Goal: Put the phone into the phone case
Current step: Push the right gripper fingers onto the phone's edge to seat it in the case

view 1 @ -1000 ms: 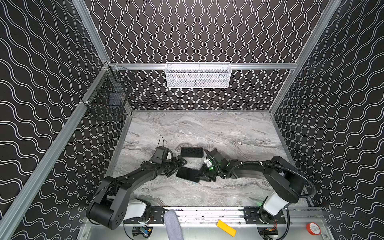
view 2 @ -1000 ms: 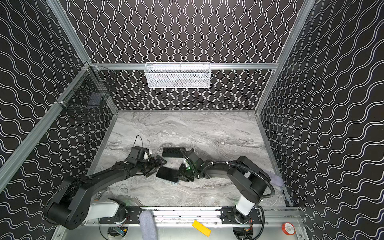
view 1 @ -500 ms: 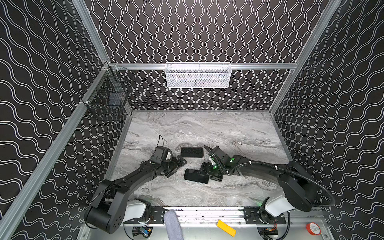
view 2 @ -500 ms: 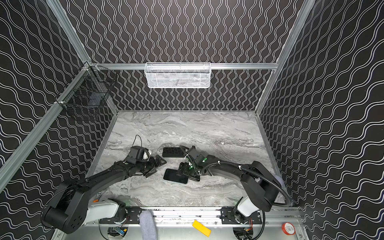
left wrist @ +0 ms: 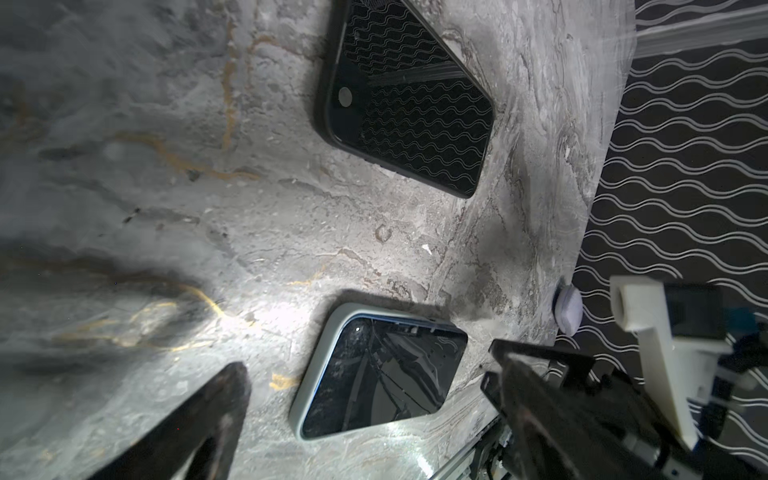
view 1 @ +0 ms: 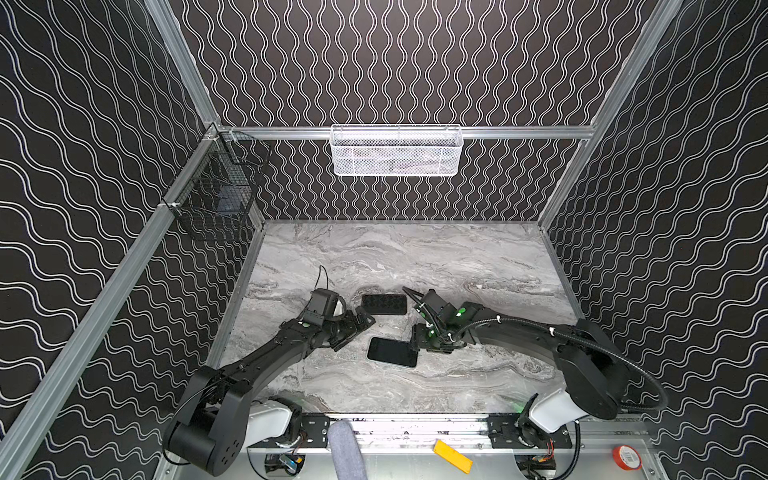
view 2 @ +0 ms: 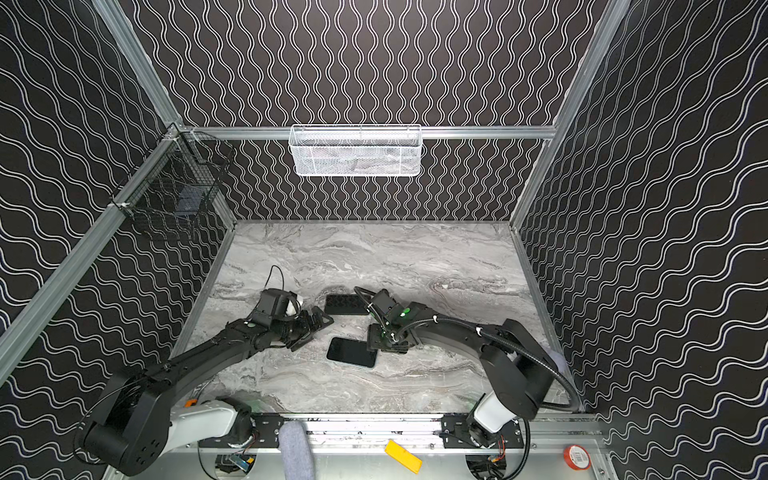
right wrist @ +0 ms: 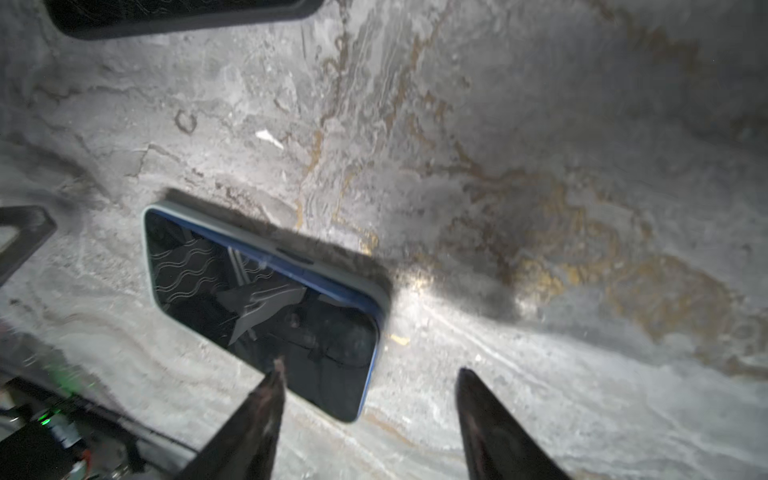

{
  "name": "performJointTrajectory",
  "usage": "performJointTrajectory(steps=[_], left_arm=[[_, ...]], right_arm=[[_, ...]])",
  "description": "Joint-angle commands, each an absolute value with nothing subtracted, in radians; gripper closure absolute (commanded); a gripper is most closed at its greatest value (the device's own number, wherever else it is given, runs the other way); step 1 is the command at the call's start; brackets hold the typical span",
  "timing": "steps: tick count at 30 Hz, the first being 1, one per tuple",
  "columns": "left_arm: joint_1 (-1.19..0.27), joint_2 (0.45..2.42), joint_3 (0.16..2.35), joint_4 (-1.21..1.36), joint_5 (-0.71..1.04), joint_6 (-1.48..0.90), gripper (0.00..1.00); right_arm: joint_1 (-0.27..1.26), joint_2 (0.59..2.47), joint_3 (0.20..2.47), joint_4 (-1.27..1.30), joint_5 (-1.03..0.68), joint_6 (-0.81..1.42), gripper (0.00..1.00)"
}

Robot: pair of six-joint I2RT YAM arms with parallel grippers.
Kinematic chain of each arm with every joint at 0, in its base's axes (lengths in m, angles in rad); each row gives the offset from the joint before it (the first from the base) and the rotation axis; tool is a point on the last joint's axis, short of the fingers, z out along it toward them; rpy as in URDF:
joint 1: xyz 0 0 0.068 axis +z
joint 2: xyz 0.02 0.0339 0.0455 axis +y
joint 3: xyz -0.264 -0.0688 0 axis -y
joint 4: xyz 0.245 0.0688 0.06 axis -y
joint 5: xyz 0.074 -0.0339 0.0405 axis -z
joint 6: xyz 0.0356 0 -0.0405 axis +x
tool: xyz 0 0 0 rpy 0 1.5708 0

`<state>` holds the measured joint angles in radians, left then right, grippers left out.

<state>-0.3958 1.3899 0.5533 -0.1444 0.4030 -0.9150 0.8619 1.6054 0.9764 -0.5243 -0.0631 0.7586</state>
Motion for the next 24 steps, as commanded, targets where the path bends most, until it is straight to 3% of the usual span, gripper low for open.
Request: performJointTrajectory(steps=[1,14,24], left_arm=[[-0.408,1.393,0.562,-0.138,0.393,-0.891,0.01],[-0.423,1.384,0.558,-0.125,0.386,-0.91,0.01],[-0.427,1.179,0.55,-0.273,0.286,-0.91,0.02]], right_arm=[[0.867,1.651,0.99,-0.563,-0.043,0.701,0.44],[0.902,1.692,0.982,-0.597,-0.016,0.68,0.49],[0.903,1.773,0.911,-0.559,-0.021,0.672,0.58]])
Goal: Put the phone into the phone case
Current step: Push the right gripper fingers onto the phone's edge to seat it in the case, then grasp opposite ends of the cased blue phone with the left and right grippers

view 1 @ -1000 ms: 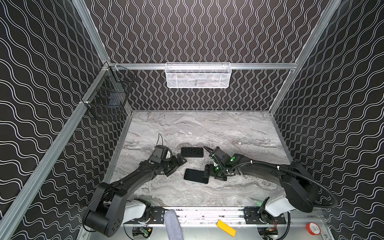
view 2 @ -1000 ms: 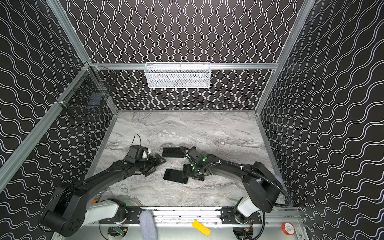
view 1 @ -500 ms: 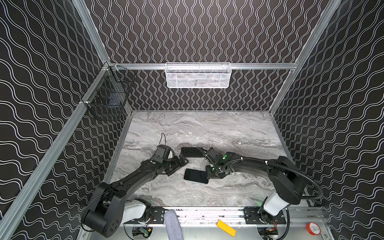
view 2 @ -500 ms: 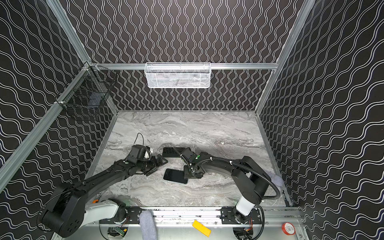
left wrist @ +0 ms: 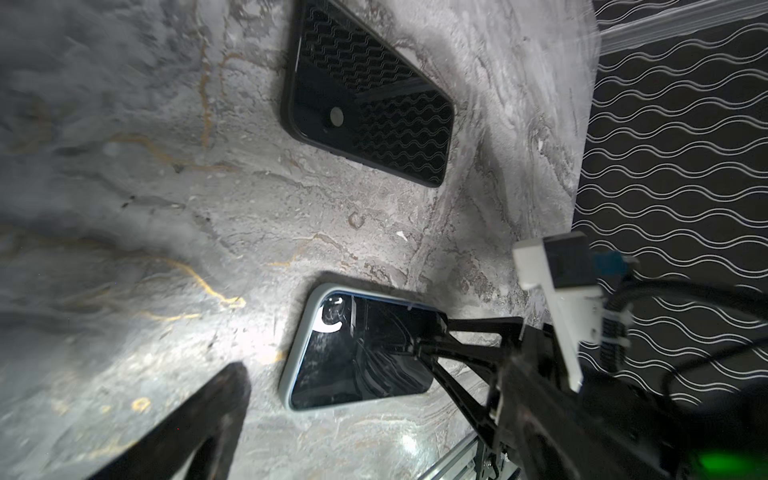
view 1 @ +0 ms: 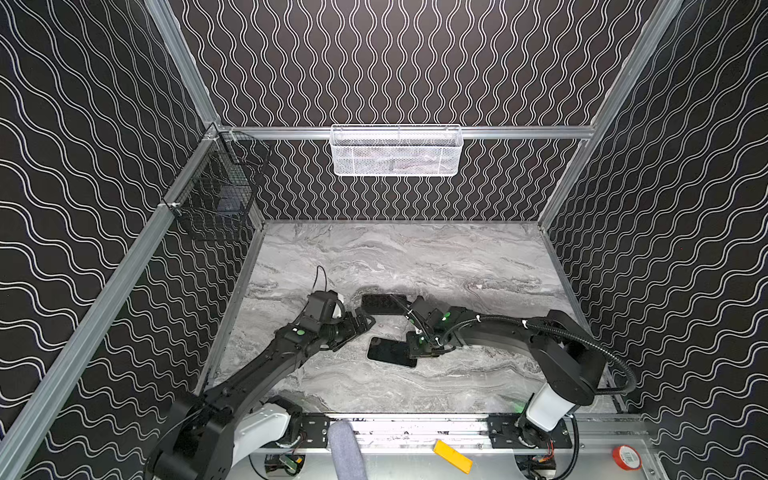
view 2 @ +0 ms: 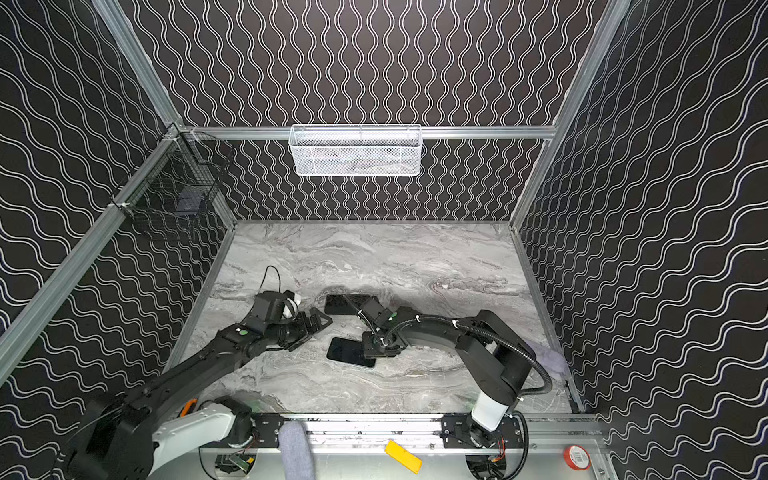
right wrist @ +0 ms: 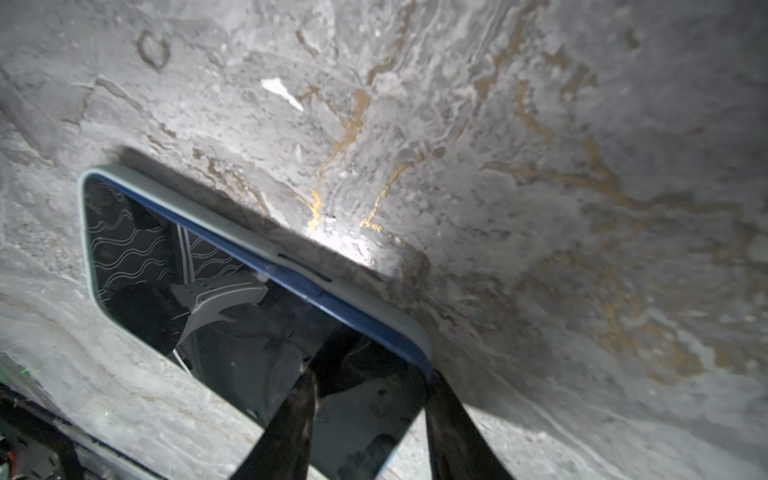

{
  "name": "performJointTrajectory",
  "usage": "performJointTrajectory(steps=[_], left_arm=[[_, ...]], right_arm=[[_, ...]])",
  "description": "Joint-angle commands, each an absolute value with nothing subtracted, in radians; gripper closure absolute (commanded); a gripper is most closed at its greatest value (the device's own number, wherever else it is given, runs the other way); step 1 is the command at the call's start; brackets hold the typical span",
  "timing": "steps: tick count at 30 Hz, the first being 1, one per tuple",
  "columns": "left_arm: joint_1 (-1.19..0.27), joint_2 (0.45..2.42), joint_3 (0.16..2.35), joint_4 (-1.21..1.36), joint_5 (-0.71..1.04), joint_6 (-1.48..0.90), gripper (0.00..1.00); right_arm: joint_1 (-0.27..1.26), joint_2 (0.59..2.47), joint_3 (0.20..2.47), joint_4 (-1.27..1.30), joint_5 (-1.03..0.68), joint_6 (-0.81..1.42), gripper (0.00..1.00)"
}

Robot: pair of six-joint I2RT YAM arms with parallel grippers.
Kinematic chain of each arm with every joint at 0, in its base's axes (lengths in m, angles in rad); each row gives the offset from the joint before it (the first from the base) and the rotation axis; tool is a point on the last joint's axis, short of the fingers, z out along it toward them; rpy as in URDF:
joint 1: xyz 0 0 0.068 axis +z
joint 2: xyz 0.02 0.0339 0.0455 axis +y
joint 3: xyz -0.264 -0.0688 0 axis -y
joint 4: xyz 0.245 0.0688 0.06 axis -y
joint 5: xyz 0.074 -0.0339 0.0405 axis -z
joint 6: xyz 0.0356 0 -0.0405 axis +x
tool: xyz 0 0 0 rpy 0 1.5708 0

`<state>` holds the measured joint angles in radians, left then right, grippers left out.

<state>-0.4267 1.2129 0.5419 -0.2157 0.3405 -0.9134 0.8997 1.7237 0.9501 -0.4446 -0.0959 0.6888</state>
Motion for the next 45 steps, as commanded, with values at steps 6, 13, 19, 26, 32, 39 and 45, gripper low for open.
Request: performJointTrajectory(steps=[6,13,19,26,32,39,45], left_arm=[[-0.429,1.189,0.528,-0.237,0.374,-0.937,0.01],[-0.436,1.373,0.455,0.051,0.554,-1.017,0.01],[-0.477,1.484,0.441,0.205,0.58,-1.084,0.01],[-0.526,1.522,0.448,0.22,0.549,-1.108,0.01],[-0.537,1.543,0.45,0.207,0.536,-1.095,0.01],[-0.543,1.551,0.431,0.205,0.532,-1.094,0.01],[-0.545,1.539,0.431,0.183,0.52,-1.092,0.01]], right_arm=[[0.902,1.726,0.862,-0.496,-0.079,0.68,0.49],[0.862,1.544,0.678,-0.204,-0.294,0.76,0.33],[0.819,1.507,0.526,0.057,-0.428,0.83,0.26],[0.797,1.524,0.448,0.266,-0.51,0.859,0.23],[0.791,1.449,0.389,0.4,-0.513,0.863,0.26],[0.754,1.298,0.307,0.522,-0.488,0.887,0.32],[0.74,1.301,0.308,0.519,-0.487,0.886,0.34]])
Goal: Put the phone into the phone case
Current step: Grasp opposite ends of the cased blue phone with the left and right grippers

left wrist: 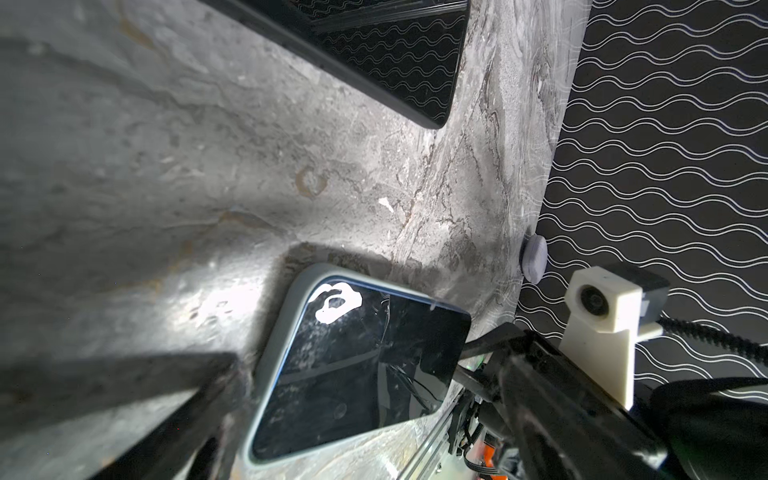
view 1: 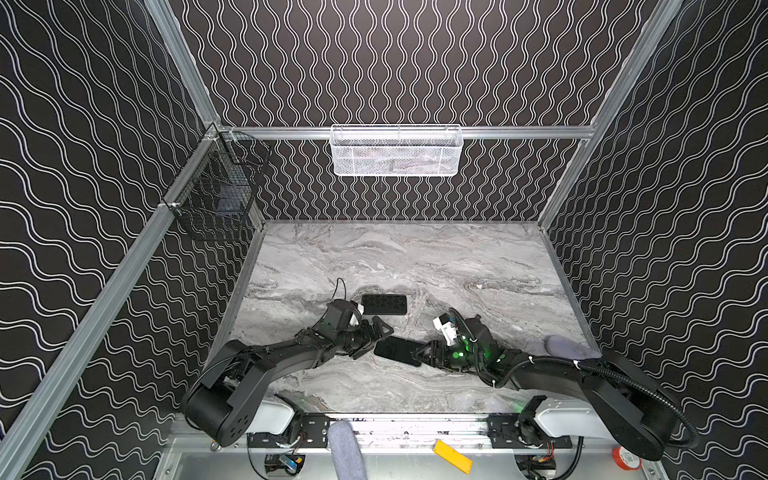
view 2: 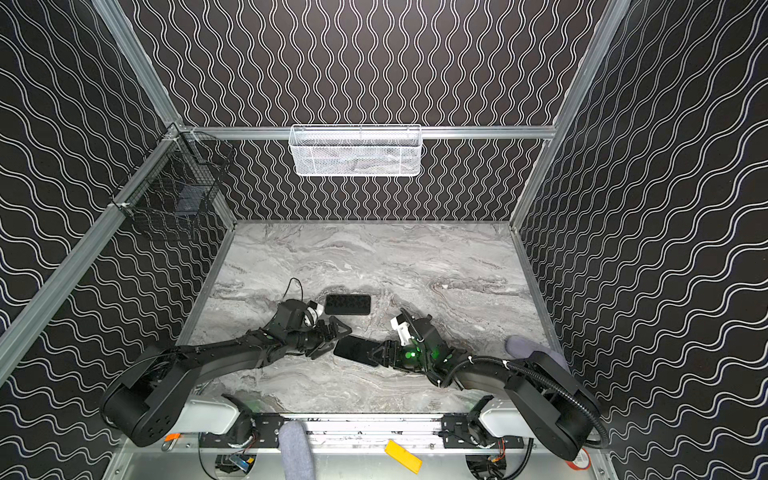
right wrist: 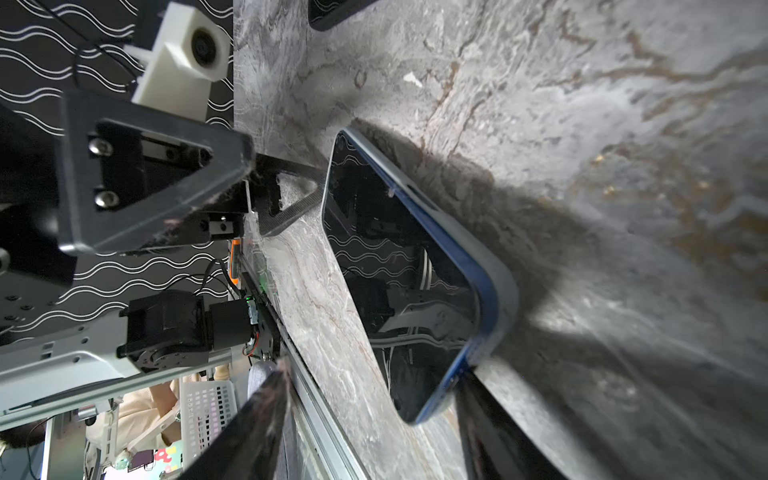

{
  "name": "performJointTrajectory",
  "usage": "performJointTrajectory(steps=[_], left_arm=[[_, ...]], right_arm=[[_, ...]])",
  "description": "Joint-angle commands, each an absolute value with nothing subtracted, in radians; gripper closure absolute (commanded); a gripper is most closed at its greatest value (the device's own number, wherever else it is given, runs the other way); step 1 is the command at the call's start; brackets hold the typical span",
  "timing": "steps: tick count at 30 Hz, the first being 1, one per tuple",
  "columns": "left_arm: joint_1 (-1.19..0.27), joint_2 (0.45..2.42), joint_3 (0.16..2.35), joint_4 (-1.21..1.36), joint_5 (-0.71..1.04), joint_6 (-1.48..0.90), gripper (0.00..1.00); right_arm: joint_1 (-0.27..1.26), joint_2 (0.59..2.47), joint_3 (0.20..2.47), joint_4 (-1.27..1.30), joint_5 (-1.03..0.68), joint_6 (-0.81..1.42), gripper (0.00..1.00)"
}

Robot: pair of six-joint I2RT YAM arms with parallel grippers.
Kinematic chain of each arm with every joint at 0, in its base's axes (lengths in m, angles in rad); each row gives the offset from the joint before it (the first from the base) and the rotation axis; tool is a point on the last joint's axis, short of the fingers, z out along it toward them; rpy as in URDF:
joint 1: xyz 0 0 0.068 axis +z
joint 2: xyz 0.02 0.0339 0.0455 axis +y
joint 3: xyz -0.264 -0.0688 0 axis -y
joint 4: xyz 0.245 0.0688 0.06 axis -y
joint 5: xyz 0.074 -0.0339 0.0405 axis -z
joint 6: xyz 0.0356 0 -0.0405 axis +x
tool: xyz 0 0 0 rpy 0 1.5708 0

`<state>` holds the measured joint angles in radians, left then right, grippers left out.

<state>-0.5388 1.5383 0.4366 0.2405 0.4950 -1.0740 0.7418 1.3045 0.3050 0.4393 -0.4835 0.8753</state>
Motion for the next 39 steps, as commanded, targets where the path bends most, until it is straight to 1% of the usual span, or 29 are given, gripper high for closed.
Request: performJointTrajectory(steps=[1,4,9,15,21,25,31,34,39], left_arm=[[-0.546,1.537,0.431,0.181,0.519,-1.094,0.01],[-0.545,1.518,0.433,0.152,0.499,-1.1,0.01],[-0.546,1.467,0.44,0.101,0.455,-1.104,0.01],[-0.548,1.468,0.454,0.105,0.452,-1.111,0.01],[-0.554,1.503,0.45,0.178,0.469,-1.123,0.01],[-0.568,1.539,0.46,0.203,0.474,-1.129,0.01],[-0.592,1.584,0.48,0.225,0.475,-1.128,0.01],[-0.602,1.603,0.484,0.229,0.483,-1.129,0.01],[-0.608,1.587,0.461,0.221,0.472,-1.131,0.01]], right_arm=[[0.741,1.301,0.316,0.487,-0.466,0.886,0.34],[0.73,1.312,0.352,0.339,-0.409,0.858,0.34],[0.723,1.295,0.375,0.203,-0.347,0.864,0.32],[0.719,1.325,0.383,0.142,-0.381,0.89,0.28],[0.713,1.459,0.372,0.318,-0.503,0.924,0.19],[0.701,1.538,0.342,0.464,-0.567,0.96,0.17],[0.683,1.498,0.308,0.573,-0.581,0.957,0.16],[0.661,1.464,0.284,0.669,-0.589,0.966,0.16],[0.62,1.403,0.235,0.794,-0.549,0.998,0.16]])
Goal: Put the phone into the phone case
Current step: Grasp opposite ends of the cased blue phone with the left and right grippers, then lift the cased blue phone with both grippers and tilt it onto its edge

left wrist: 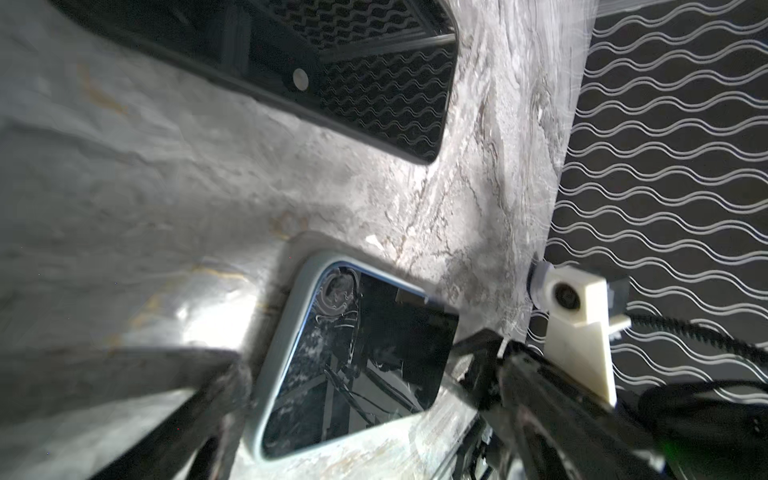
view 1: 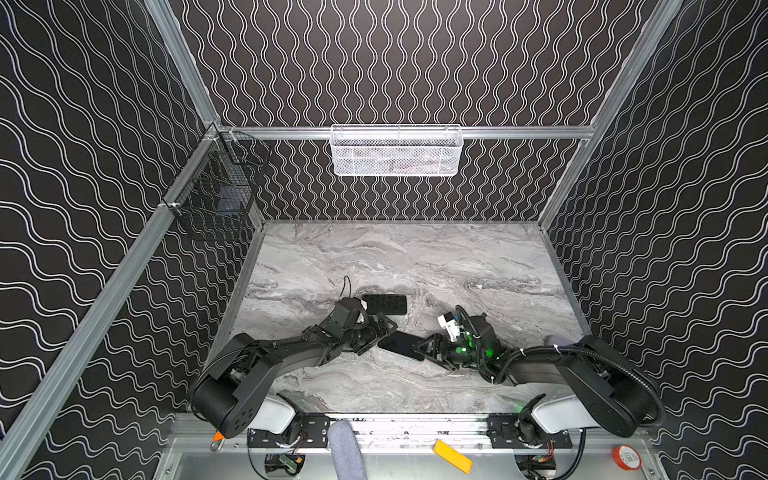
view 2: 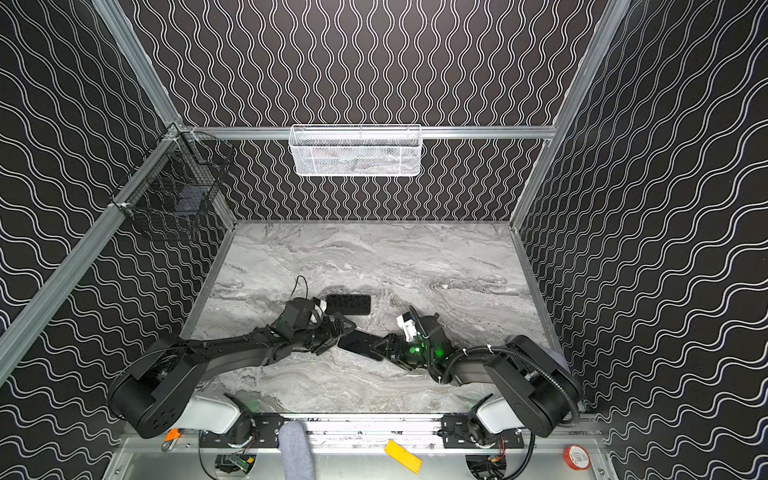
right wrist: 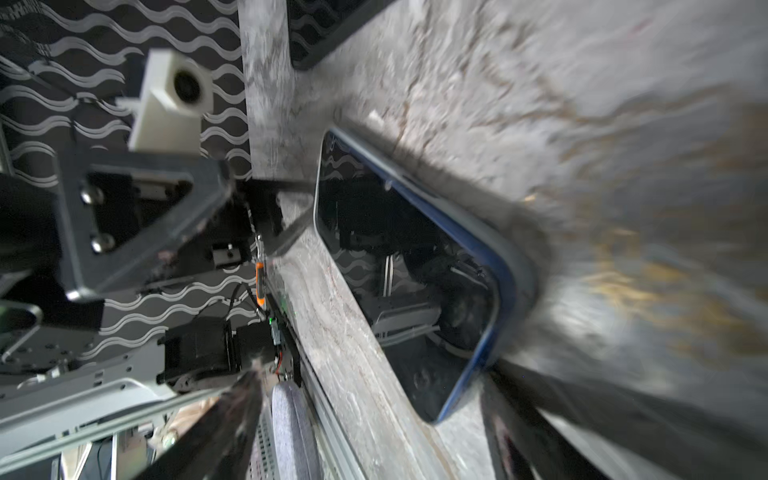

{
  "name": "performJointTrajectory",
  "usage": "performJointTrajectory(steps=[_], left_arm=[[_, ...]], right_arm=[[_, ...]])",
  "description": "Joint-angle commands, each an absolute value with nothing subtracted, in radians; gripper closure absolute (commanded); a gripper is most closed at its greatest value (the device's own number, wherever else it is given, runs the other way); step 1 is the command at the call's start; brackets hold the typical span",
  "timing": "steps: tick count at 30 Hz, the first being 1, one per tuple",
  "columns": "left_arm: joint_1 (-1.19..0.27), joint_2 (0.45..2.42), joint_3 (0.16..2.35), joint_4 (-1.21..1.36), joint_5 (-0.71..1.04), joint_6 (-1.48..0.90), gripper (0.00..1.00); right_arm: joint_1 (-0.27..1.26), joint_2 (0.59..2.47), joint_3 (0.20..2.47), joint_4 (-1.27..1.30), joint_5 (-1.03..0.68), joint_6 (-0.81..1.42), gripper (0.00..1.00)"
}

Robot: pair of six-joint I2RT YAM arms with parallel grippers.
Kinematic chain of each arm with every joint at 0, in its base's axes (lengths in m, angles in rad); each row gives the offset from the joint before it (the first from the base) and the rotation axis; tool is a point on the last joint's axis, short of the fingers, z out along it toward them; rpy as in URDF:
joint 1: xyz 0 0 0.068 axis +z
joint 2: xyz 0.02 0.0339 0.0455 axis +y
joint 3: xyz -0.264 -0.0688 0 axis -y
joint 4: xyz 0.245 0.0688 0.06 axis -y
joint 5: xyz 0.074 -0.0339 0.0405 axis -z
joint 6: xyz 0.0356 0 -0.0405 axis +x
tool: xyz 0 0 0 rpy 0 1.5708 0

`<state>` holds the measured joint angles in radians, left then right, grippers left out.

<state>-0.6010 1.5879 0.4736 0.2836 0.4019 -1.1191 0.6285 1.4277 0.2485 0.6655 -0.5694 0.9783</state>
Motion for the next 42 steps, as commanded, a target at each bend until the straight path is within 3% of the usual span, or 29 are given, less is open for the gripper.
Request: performJointTrajectory(steps=[1,18,21,27,30,32,33,37,40,42], left_arm=[[-0.608,1.581,0.455,0.218,0.47,-1.134,0.02],[-0.628,1.6,0.424,0.289,0.485,-1.171,0.02],[-0.629,1.579,0.422,0.303,0.482,-1.175,0.19],[-0.628,1.587,0.421,0.298,0.477,-1.174,0.36],[-0.627,1.615,0.406,0.351,0.49,-1.201,0.57],[-0.628,1.633,0.397,0.393,0.495,-1.219,0.78],[-0.629,1.639,0.391,0.41,0.497,-1.227,0.82],[-0.627,1.636,0.379,0.457,0.498,-1.241,0.89],[-0.627,1.606,0.373,0.468,0.487,-1.243,1.0],[-0.626,1.589,0.376,0.468,0.48,-1.239,1.0]], right_arm=[[0.617,1.391,0.228,0.806,-0.535,0.999,0.16],[0.61,1.445,0.22,0.917,-0.554,1.028,0.22],[0.609,1.458,0.218,0.917,-0.555,1.032,0.23],[0.609,1.447,0.211,0.885,-0.549,1.021,0.23],[0.608,1.432,0.204,0.867,-0.543,1.012,0.22],[0.606,1.421,0.197,0.867,-0.542,1.012,0.22],[0.603,1.415,0.196,0.863,-0.541,1.011,0.22],[0.588,1.364,0.195,0.807,-0.538,0.995,0.21],[0.554,1.265,0.195,0.705,-0.527,0.97,0.19],[0.532,1.16,0.213,0.582,-0.493,0.933,0.17]])
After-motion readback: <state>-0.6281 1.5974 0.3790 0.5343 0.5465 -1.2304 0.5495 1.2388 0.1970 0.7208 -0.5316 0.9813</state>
